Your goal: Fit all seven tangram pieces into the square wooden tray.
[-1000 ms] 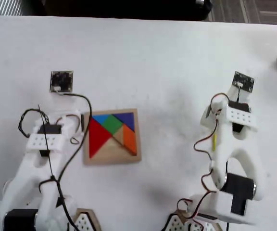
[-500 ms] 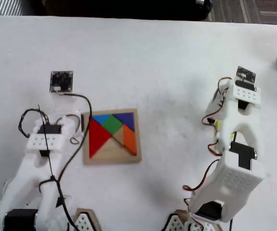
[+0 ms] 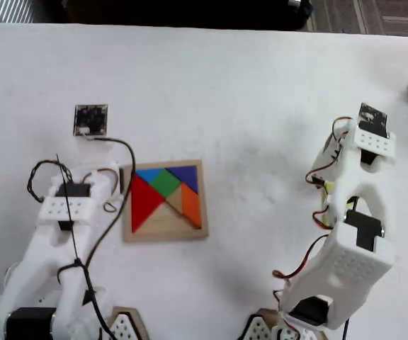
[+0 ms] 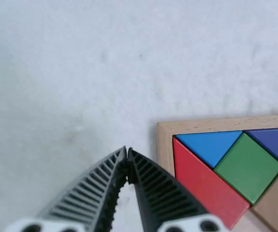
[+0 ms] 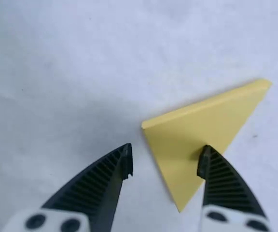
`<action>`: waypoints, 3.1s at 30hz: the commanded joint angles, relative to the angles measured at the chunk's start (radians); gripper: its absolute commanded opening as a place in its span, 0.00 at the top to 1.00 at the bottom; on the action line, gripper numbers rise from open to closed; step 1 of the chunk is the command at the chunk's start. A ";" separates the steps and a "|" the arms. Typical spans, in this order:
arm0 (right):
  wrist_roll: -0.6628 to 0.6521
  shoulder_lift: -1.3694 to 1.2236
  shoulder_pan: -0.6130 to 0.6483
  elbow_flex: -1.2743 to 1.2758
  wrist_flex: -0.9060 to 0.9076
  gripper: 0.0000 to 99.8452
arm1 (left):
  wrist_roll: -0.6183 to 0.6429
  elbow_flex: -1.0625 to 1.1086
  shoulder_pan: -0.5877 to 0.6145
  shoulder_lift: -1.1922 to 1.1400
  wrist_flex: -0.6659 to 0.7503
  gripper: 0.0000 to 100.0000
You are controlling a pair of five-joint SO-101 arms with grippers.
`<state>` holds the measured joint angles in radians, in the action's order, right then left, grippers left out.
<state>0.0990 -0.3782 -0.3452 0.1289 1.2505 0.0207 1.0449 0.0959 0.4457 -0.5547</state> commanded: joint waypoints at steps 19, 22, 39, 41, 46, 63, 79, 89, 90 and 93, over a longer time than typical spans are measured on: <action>-0.089 0.369 0.030 0.433 -0.364 0.78 | -0.015 -0.028 -0.002 0.001 0.017 0.97; -0.089 0.295 0.051 0.370 -0.377 0.78 | -0.015 -0.028 -0.002 0.001 0.017 0.97; -0.095 0.202 -0.076 0.279 -0.271 0.78 | -0.015 -0.028 -0.002 0.001 0.017 0.98; -0.097 0.202 -0.071 0.281 -0.271 0.78 | -0.015 -0.028 -0.002 0.001 0.017 0.98; -0.097 0.211 -0.077 0.281 -0.265 0.78 | -0.015 -0.028 -0.002 0.001 0.017 0.98; -1.473 0.110 -0.203 -0.307 0.131 0.78 | -0.017 -0.028 -0.002 -0.001 0.021 0.97; -1.955 -0.237 -0.156 -0.480 0.133 0.78 | -0.115 -0.031 -0.002 -0.001 0.026 0.97; -2.225 -0.234 -0.303 -0.479 0.361 0.78 | -0.115 -0.028 -0.002 -0.001 0.052 0.97; -2.243 -0.236 -0.321 -0.474 0.380 0.78 | -0.115 -0.028 -0.002 -0.001 0.052 0.97; -2.314 -0.223 -0.369 -0.420 0.433 0.78 | -0.115 -0.028 -0.002 -0.001 0.052 0.97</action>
<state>-2.1351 -0.6345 -0.6674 -0.3115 1.6264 -0.0836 1.0449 0.0959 0.4457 -0.5271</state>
